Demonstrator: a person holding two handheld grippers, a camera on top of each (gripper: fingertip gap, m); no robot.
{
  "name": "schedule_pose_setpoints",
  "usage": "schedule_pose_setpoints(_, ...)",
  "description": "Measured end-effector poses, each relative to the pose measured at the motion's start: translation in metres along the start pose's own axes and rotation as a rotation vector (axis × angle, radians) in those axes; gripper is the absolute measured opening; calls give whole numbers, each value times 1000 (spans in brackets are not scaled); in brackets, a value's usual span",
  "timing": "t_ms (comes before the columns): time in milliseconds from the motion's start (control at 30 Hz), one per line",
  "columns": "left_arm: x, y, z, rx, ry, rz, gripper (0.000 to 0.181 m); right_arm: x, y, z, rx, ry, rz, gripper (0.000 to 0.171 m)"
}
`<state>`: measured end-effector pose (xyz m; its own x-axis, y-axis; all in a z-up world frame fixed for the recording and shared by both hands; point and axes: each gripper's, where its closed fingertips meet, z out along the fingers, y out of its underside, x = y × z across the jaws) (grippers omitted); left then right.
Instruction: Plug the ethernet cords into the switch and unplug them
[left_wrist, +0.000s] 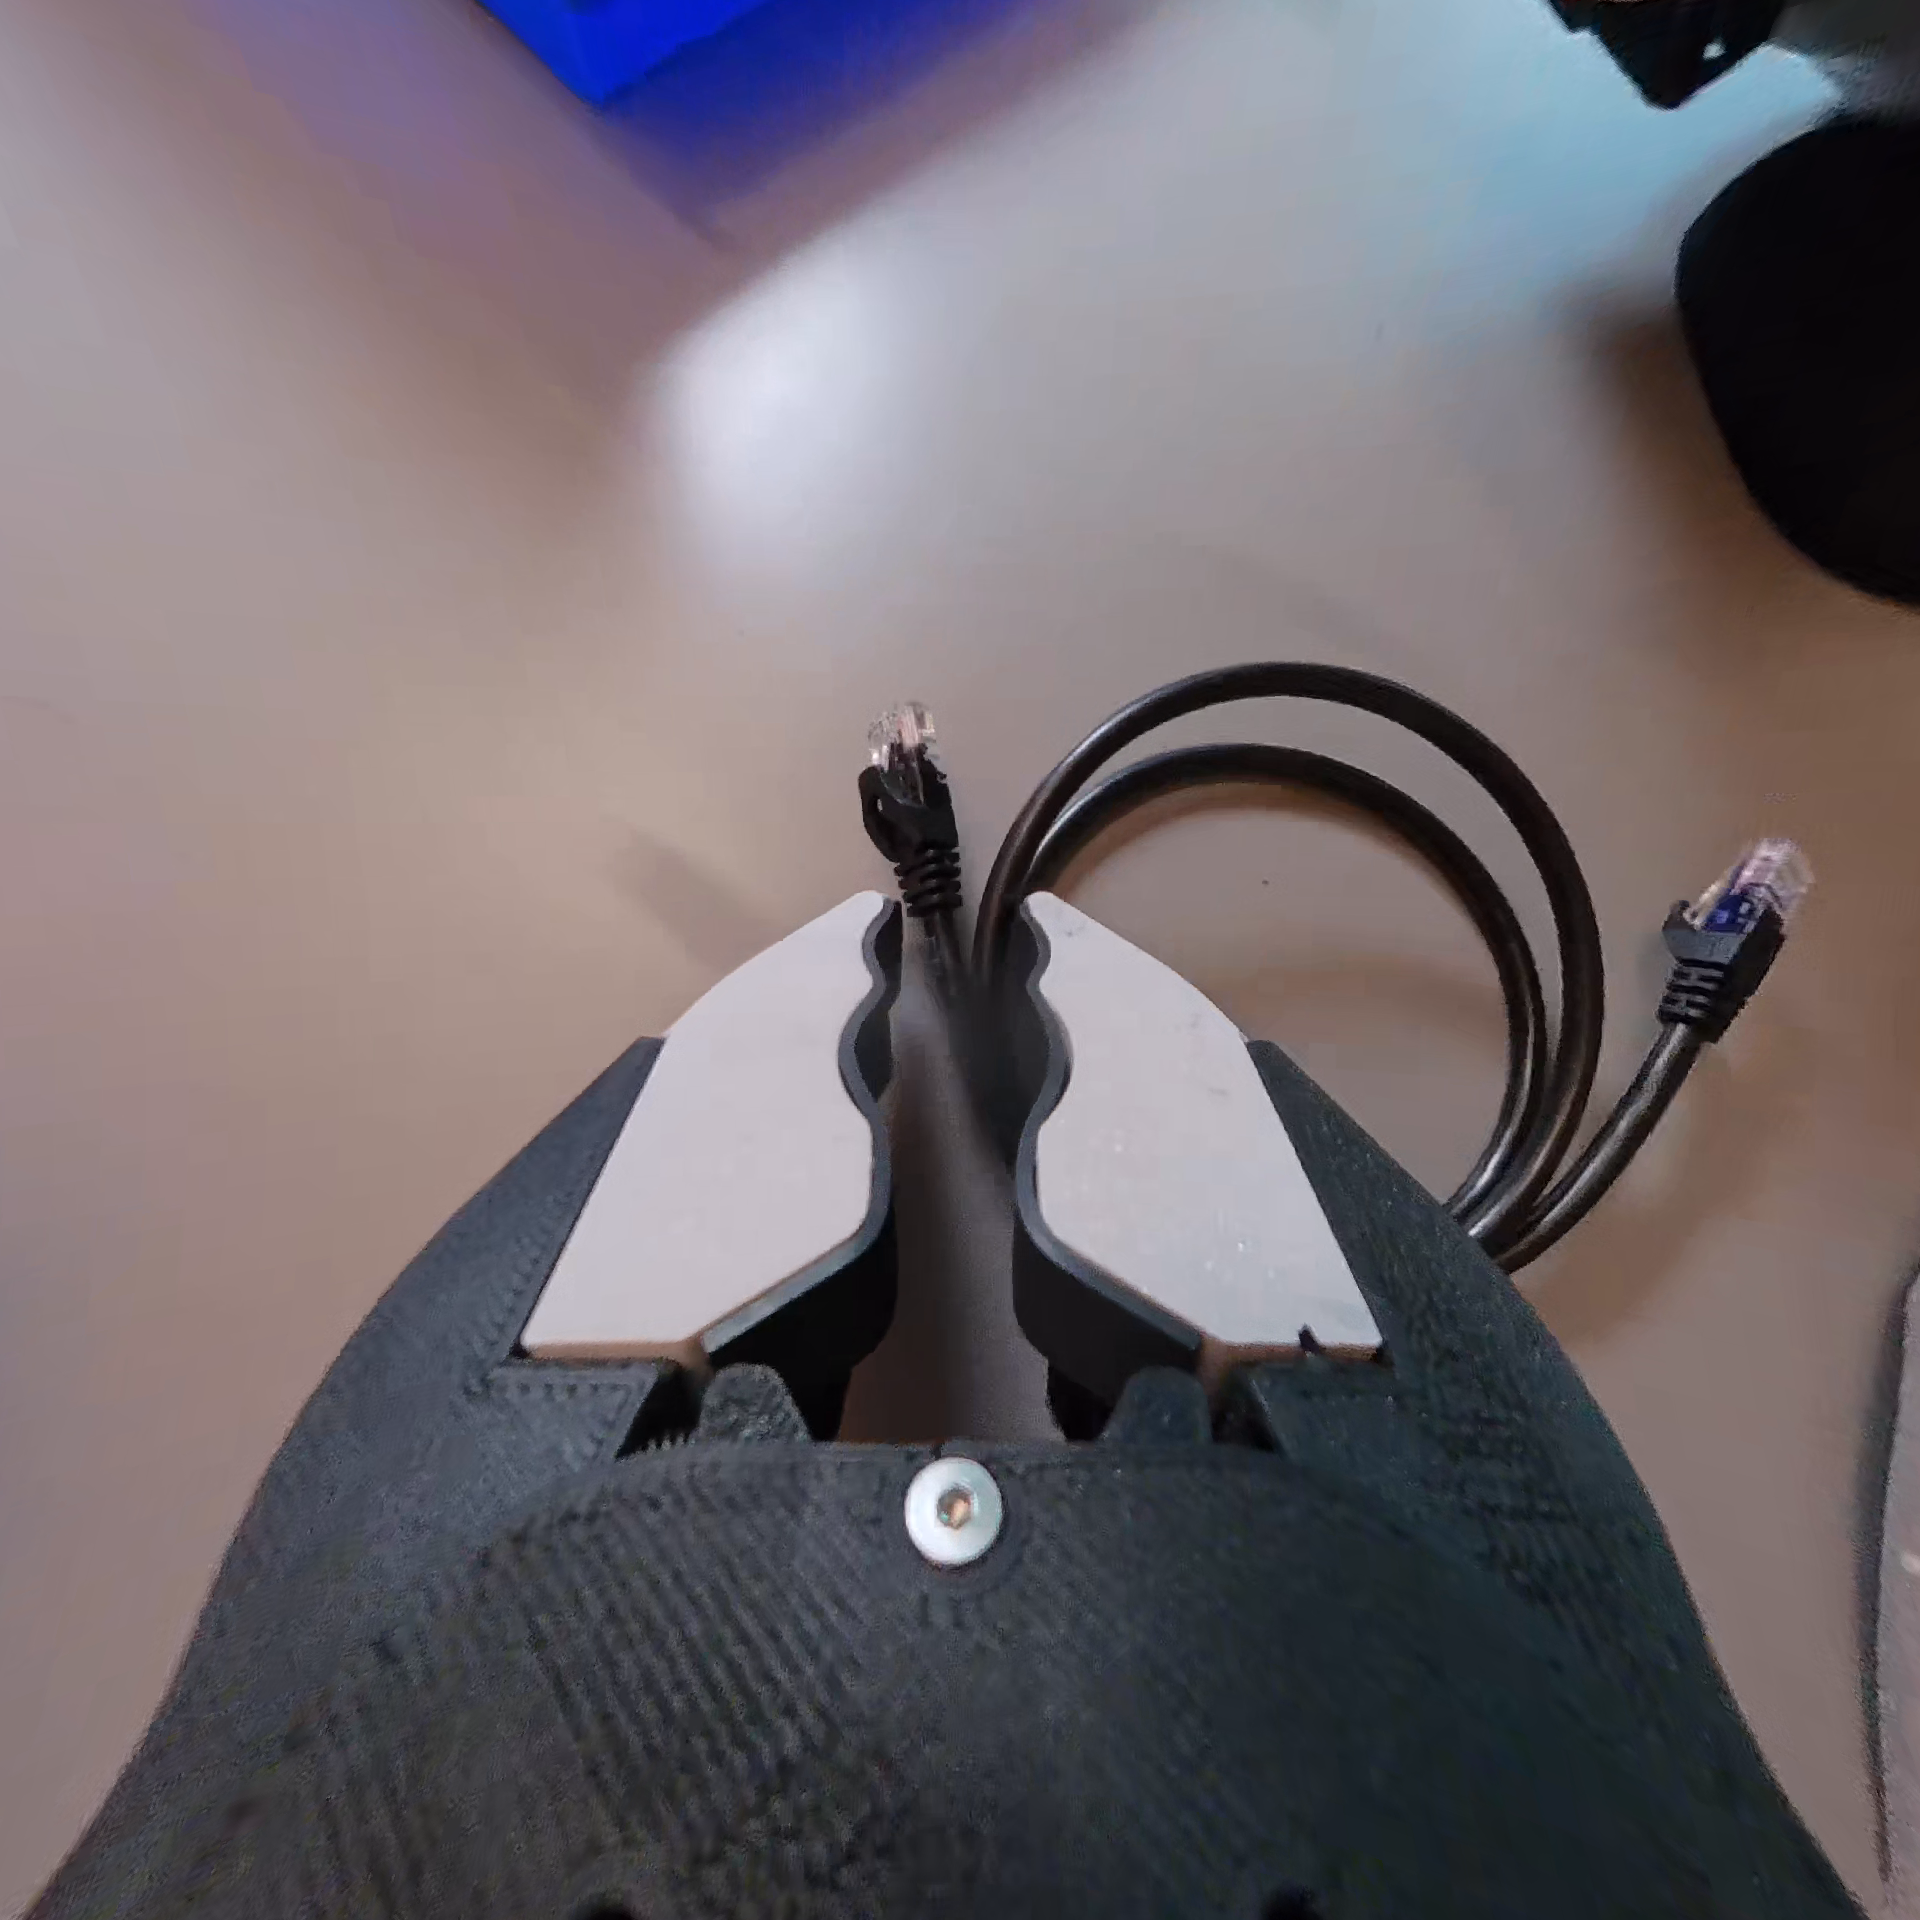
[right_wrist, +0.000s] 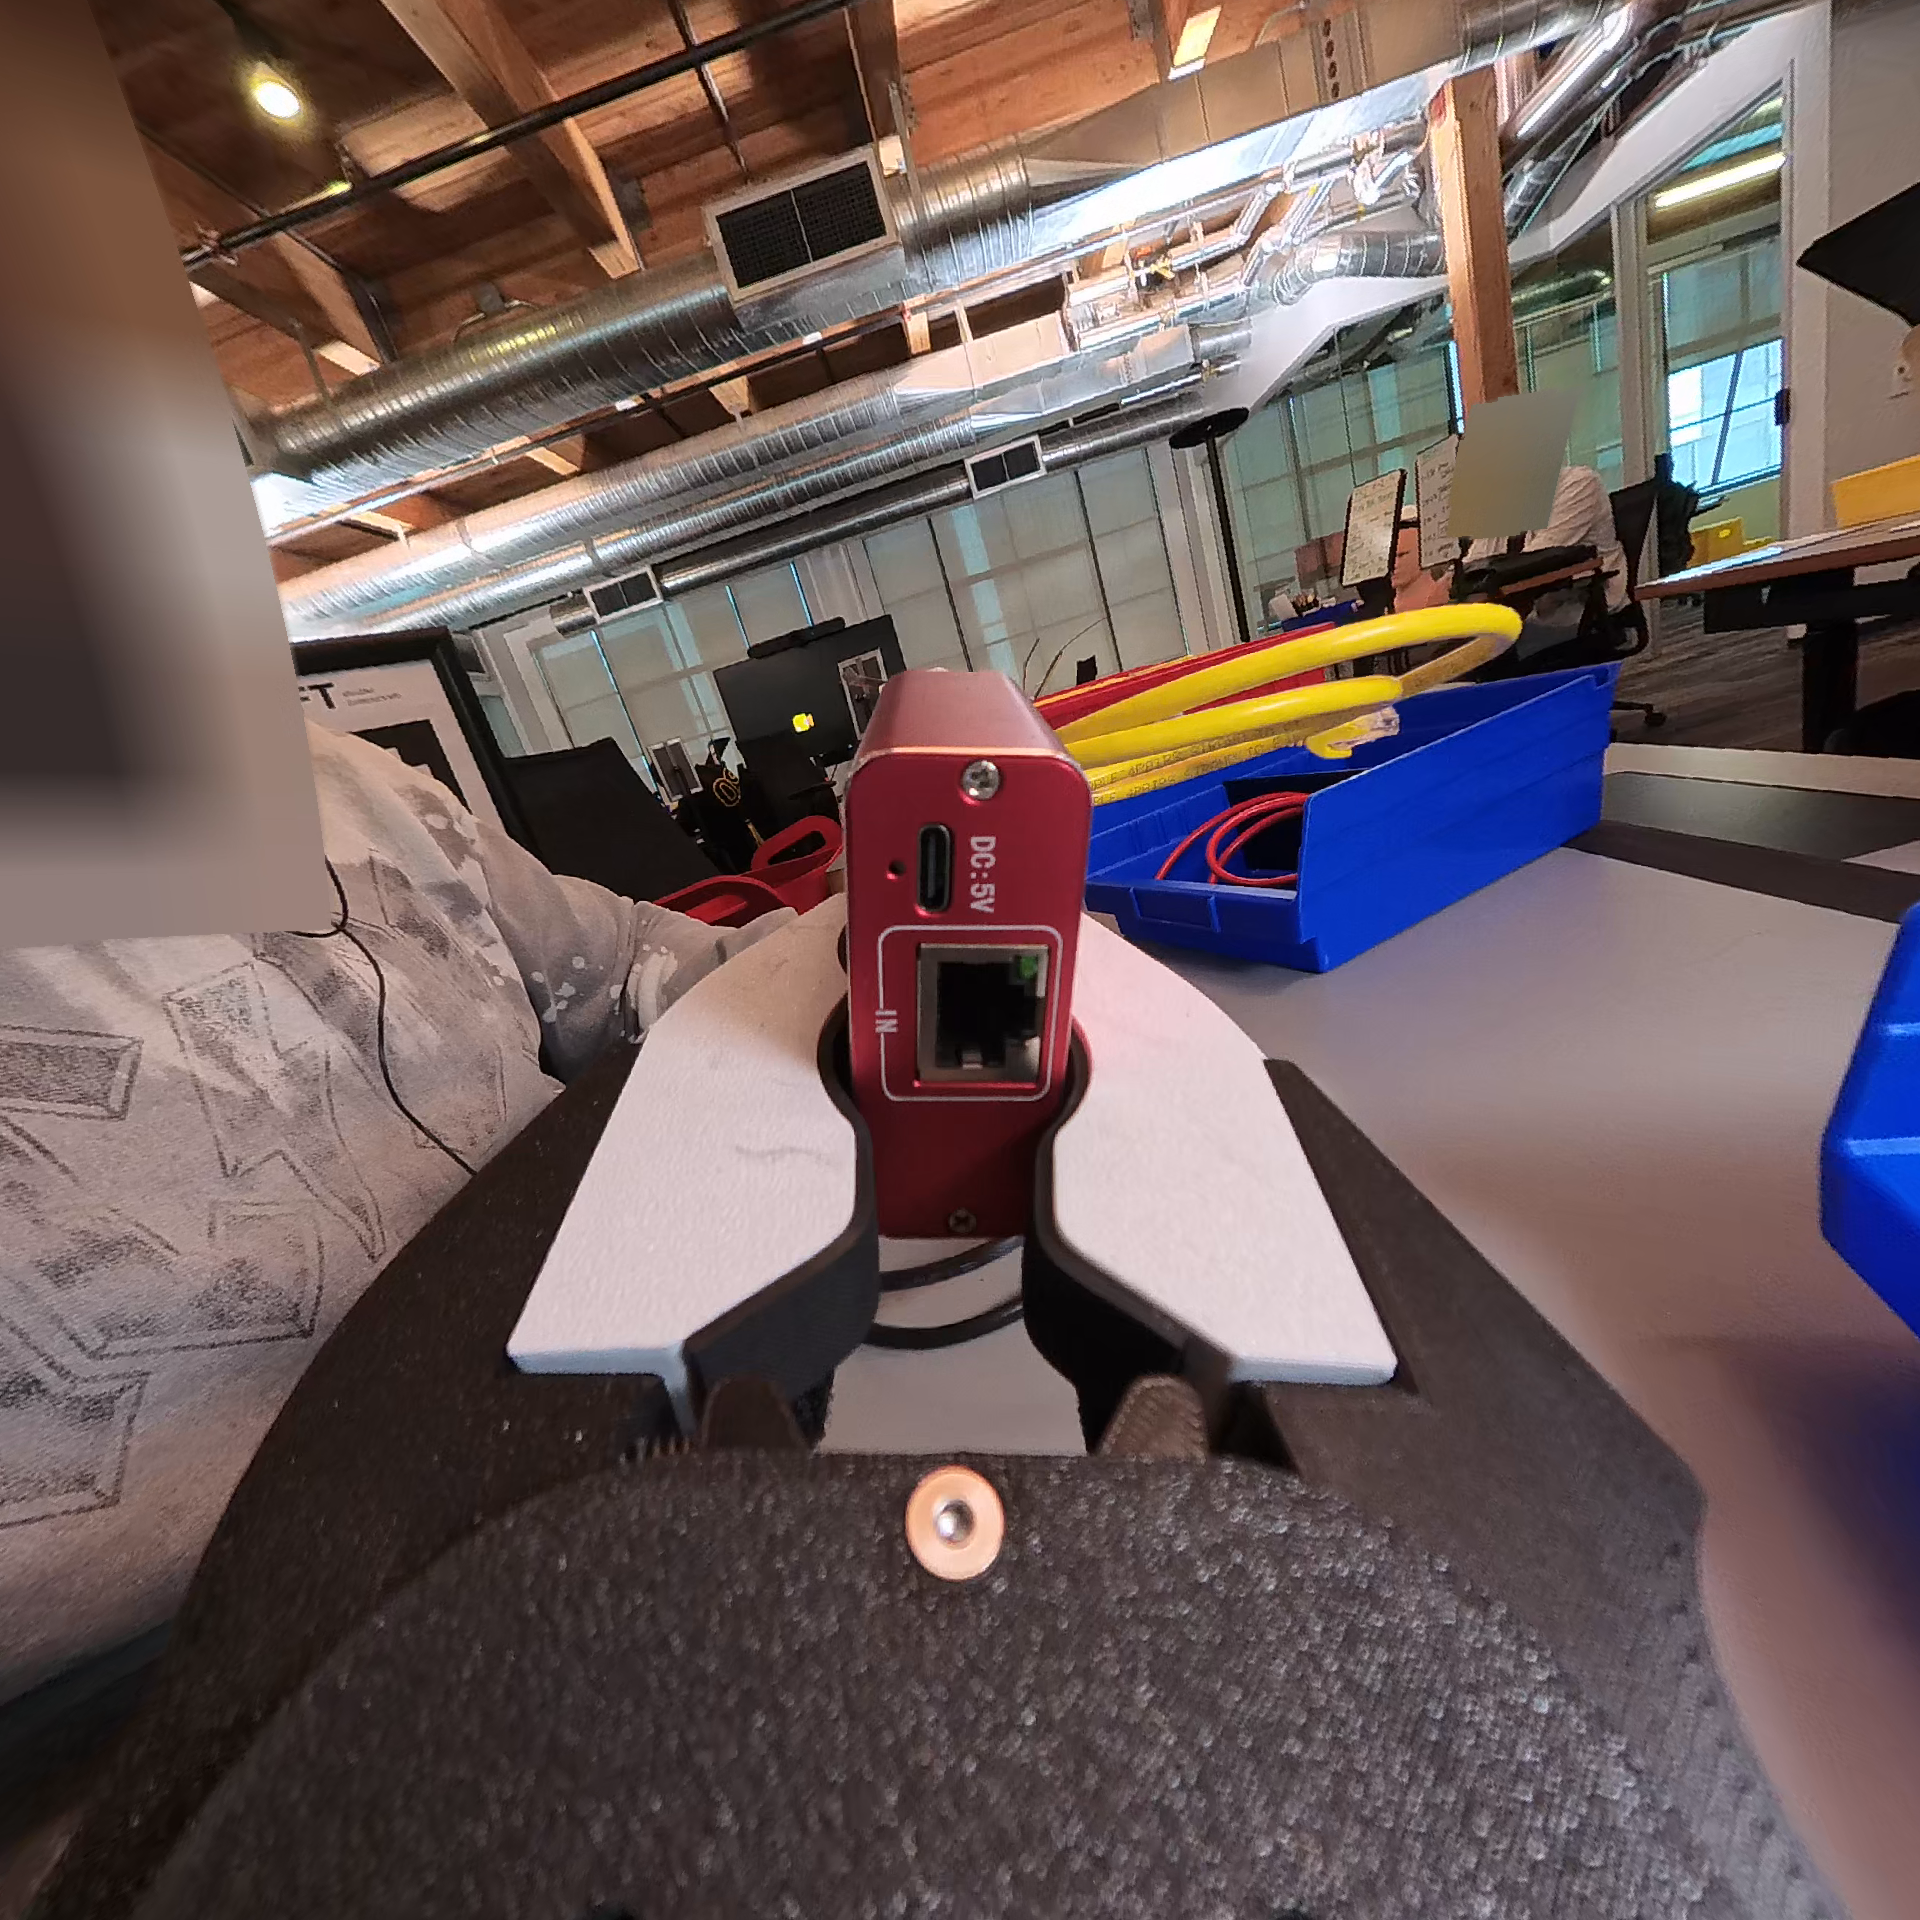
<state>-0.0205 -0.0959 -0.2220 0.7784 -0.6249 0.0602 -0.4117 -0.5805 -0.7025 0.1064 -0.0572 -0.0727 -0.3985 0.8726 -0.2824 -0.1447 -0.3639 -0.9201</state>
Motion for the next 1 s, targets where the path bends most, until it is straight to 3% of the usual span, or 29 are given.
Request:
schedule_pose_setpoints(200, -11, 1, 4, -20, -116, 64, 20, -1, 0, 0, 0, -3, 0, 28)
schedule_pose_setpoints(367, -24, -1, 5, -36, -283, 199, 8, -2, 0, 0, -2, -7, -4, 28)
schedule_pose_setpoints(467, -31, -3, 7, -45, -300, 188, 7, -4, 1, 2, -6, -13, -8, 28)
schedule_pose_setpoints(633, -29, 0, 4, -37, -130, 85, 6, -8, 1, 3, -14, -16, -24, 28)
schedule_pose_setpoints(833, 9, -6, -25, 48, 289, -13, 6, -6, 0, 2, -5, -12, -18, 28)
schedule_pose_setpoints(1000, 28, 0, -34, 41, 470, -27, 6, -4, 3, 2, -12, -6, -12, 28)
